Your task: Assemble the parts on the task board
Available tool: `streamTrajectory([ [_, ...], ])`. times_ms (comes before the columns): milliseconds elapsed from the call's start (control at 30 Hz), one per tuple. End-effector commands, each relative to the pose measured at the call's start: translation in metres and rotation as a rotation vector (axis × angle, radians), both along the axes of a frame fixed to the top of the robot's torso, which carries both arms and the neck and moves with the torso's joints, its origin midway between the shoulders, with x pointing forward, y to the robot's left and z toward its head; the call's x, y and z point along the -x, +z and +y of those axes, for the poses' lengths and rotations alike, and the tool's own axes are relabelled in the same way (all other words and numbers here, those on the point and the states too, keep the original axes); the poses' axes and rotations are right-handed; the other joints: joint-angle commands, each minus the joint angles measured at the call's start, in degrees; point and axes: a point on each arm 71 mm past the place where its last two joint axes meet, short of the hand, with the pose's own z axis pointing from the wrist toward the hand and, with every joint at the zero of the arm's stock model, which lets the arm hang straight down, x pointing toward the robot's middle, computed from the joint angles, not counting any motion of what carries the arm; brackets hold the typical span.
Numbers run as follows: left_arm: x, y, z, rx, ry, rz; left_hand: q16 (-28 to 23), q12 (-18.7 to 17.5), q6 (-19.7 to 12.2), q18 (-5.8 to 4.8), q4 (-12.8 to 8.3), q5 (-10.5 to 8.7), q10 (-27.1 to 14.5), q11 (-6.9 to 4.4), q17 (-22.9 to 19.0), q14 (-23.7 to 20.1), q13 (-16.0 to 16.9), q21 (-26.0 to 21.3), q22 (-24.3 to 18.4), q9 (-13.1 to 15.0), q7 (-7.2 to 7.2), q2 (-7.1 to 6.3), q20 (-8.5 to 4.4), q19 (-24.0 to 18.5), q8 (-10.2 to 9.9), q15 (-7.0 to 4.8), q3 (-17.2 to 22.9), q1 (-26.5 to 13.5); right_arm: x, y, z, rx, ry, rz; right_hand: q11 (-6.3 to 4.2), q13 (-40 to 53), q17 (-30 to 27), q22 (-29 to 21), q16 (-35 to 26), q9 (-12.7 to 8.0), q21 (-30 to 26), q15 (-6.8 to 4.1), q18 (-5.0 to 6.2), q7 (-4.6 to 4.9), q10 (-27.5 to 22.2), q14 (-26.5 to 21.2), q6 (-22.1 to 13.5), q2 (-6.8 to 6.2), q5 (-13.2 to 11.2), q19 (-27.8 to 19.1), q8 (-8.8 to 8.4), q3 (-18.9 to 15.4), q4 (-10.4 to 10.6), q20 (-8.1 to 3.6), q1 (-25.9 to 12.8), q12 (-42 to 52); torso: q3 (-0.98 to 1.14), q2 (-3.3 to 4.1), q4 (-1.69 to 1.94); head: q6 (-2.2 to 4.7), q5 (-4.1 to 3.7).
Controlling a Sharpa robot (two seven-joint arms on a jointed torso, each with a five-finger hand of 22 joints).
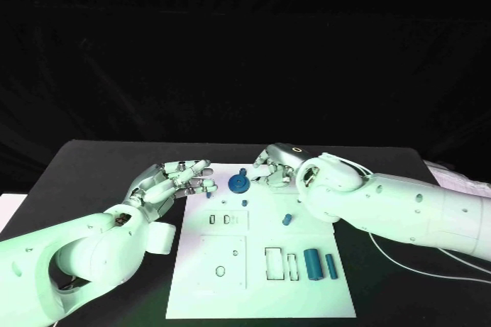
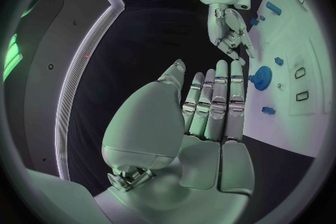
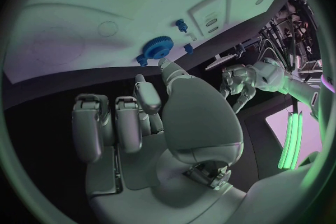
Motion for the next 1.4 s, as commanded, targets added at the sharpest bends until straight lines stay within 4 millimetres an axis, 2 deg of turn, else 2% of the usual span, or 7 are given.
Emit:
streamTrajectory([
  [33, 0.000, 0.001, 0.000, 0.012, -0.012, -0.009, -0.2, -0.2, 0.0, 0.71, -0.5, -0.22, 0.1, 0.34, 0.1, 0.2, 0.0, -0.4, -0.1, 0.0, 0.27, 0.47, 0.17, 0.4, -0.4, 0.31, 0.0, 0.1, 0.008, 0.013, -0.019, -0.180, 0.105, -0.003, 0.02, 0.4, 7.9, 5.8, 0.3, 0.0, 0.4, 0.41, -0.66, 0.08, 0.3, 4.6, 0.5, -0.05, -0.8, 1.9, 0.14, 0.3, -1.3, 0.27, 1.6, 0.6, 0.19, -0.16, -0.82, 0.26, -0.02],
  [367, -0.004, -0.001, -0.001, 0.013, -0.013, -0.010, -0.2, -0.2, 0.0, 0.71, -0.5, -0.22, 0.1, 0.33, 0.1, 0.2, 0.1, -0.4, -0.1, 0.0, 0.24, 0.50, 0.17, 0.4, -0.4, 0.30, 0.0, 0.2, 0.013, 0.010, -0.090, -0.162, 0.077, -0.007, -0.05, 0.7, 8.6, 6.3, 0.6, 0.0, 0.6, 0.38, -0.75, 0.03, 0.2, 4.7, 1.1, -1.02, -1.4, 2.1, 0.10, 0.2, -3.8, 0.27, 4.0, 0.5, 0.88, -0.55, -1.84, 0.56, -0.45],
  [500, -0.006, -0.001, -0.001, 0.013, -0.012, -0.010, -0.2, -0.2, 0.0, 0.71, -0.5, -0.22, 0.1, 0.33, 0.1, 0.2, 0.1, -0.4, -0.1, 0.0, 0.24, 0.50, 0.17, 0.4, -0.4, 0.30, 0.0, 0.2, 0.013, 0.004, -0.113, -0.147, 0.043, -0.001, -0.03, 0.6, 8.7, 6.2, 0.7, 0.0, 0.6, 0.40, -0.74, 0.05, 0.1, 4.7, 0.9, -1.24, -1.5, 2.0, 0.02, 0.1, -4.0, 0.27, 4.2, 0.4, 1.16, -0.63, -2.11, 0.62, -0.53],
  [633, -0.007, -0.002, -0.001, 0.012, -0.011, -0.010, -0.2, -0.2, 0.0, 0.71, -0.5, -0.22, 0.1, 0.33, 0.1, 0.2, 0.1, -0.4, -0.1, 0.0, 0.24, 0.50, 0.17, 0.4, -0.4, 0.30, 0.0, 0.2, 0.012, -0.004, -0.127, -0.135, 0.016, 0.010, -0.01, 0.6, 8.8, 6.2, 0.7, 0.0, 0.6, 0.41, -0.74, 0.07, 0.1, 4.7, 0.9, -1.35, -1.5, 2.0, -0.02, 0.1, -4.1, 0.28, 4.2, 0.3, 1.39, -0.58, -2.25, 0.61, -0.54],
  [767, -0.008, -0.003, -0.001, 0.012, -0.009, -0.010, -0.3, -0.2, 0.0, 0.72, -0.6, -0.22, 0.1, 0.31, 0.1, 0.2, 0.1, -0.4, -0.1, 0.0, 0.21, 0.53, 0.16, 0.4, -0.4, 0.30, 0.0, 0.2, 0.012, -0.012, -0.136, -0.126, -0.002, 0.027, 0.00, 0.6, 8.8, 6.2, 0.8, 0.0, 0.6, 0.41, -0.73, 0.08, 0.1, 4.7, 0.8, -1.42, -1.5, 2.0, -0.05, 0.0, -4.1, 0.29, 4.2, 0.3, 1.32, -0.55, -2.10, 0.43, -0.69],
  [1000, -0.010, -0.004, 0.000, 0.009, -0.003, -0.010, -0.3, -0.2, 0.0, 0.72, -0.6, -0.22, 0.1, 0.31, 0.1, 0.2, 0.1, -0.4, -0.1, 0.0, 0.21, 0.53, 0.16, 0.4, -0.4, 0.30, 0.0, 0.2, 0.011, -0.026, -0.143, -0.109, -0.025, 0.057, 0.01, 0.5, 8.9, 6.2, 0.8, 0.0, 0.6, 0.42, -0.73, 0.09, 0.0, 4.7, 0.8, -1.48, -1.5, 2.0, -0.07, 0.0, -4.2, 0.29, 4.2, 0.2, 1.23, -0.56, -2.10, 0.25, -0.65],
  [1400, -0.011, -0.005, 0.000, 0.009, -0.004, -0.009, -0.3, -0.2, 0.0, 0.72, -0.6, -0.22, 0.1, 0.31, 0.1, 0.2, 0.1, -0.4, -0.1, 0.0, 0.21, 0.53, 0.16, 0.4, -0.4, 0.30, 0.0, 0.2, 0.004, -0.039, -0.140, -0.086, -0.054, 0.088, 0.05, 0.4, 8.9, 6.0, 0.8, -0.1, 0.5, 0.45, -0.69, 0.13, -0.1, 4.7, 0.6, -1.49, -1.6, 1.9, -0.11, -0.2, -4.1, 0.30, 4.1, -0.1, 1.09, -0.68, -1.95, -0.17, -0.54],
])
